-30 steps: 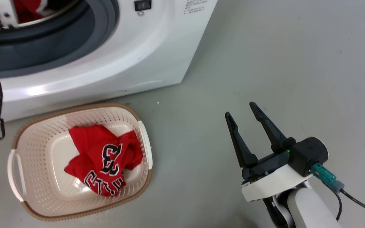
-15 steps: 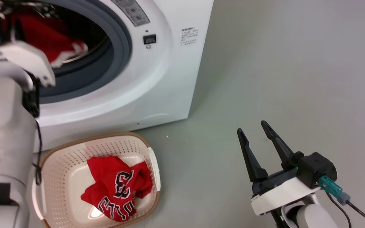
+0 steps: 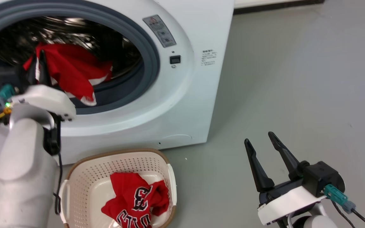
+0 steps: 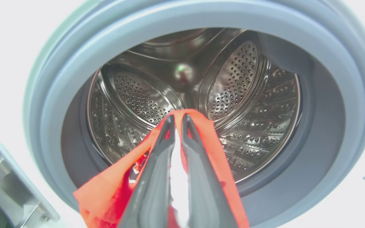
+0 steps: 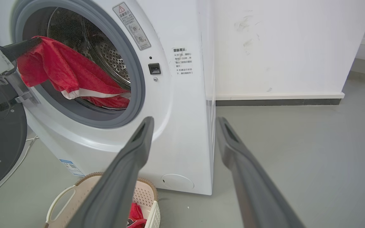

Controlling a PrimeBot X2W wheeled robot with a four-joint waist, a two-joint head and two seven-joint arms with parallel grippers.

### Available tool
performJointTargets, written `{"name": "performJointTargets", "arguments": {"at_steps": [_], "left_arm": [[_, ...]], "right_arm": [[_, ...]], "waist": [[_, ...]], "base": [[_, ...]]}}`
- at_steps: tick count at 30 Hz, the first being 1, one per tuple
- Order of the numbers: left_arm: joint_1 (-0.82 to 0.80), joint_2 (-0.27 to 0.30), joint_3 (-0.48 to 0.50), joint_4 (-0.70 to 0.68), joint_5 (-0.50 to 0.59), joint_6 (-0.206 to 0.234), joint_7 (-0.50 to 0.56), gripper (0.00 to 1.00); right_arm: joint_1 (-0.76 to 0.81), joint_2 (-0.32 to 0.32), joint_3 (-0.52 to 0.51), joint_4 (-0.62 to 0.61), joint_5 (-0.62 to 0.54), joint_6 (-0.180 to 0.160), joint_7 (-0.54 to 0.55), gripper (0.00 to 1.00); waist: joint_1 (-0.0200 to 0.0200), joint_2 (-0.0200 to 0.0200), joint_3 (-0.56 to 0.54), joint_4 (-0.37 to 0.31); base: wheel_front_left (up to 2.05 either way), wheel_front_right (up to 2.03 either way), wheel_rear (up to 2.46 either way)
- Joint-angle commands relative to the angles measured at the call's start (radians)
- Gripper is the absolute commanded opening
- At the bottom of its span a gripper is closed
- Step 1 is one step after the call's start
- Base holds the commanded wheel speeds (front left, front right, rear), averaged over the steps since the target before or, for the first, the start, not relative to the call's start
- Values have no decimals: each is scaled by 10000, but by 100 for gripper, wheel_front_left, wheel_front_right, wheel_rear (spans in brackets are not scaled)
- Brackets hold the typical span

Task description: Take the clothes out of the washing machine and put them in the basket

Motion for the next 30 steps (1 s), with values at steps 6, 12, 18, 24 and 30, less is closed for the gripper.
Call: {"name": "performJointTargets", "arguments": {"at_steps": [6,12,18,24,30], "left_arm": [[1447,-320,288,-1672,363,-7,-50,0],[3187,-710,273,-3407,671,150,-41,0],[4993,-979,196,-5434,814,424,-40,0],[6484,-1233,194,-6758,614,784,270,0],[7305,-1540,48,-6353,339,831,372,0]], "right_arm": [[392,21,-269,-271,-123,-7,157,100],[773,21,-355,-400,-180,-7,366,100],[1047,21,-422,-650,-252,-7,538,100],[1046,20,-383,-839,-343,-7,654,100],[829,20,-284,-988,-404,-7,717,100]], "waist": [[2,-1,-509,563],[2,-1,-964,997],[2,-1,-1103,1349],[2,-1,-895,1564],[2,-1,-357,1619]], "base": [[0,0,0],[0,0,0],[0,0,0],[0,0,0],[0,0,0]]}}
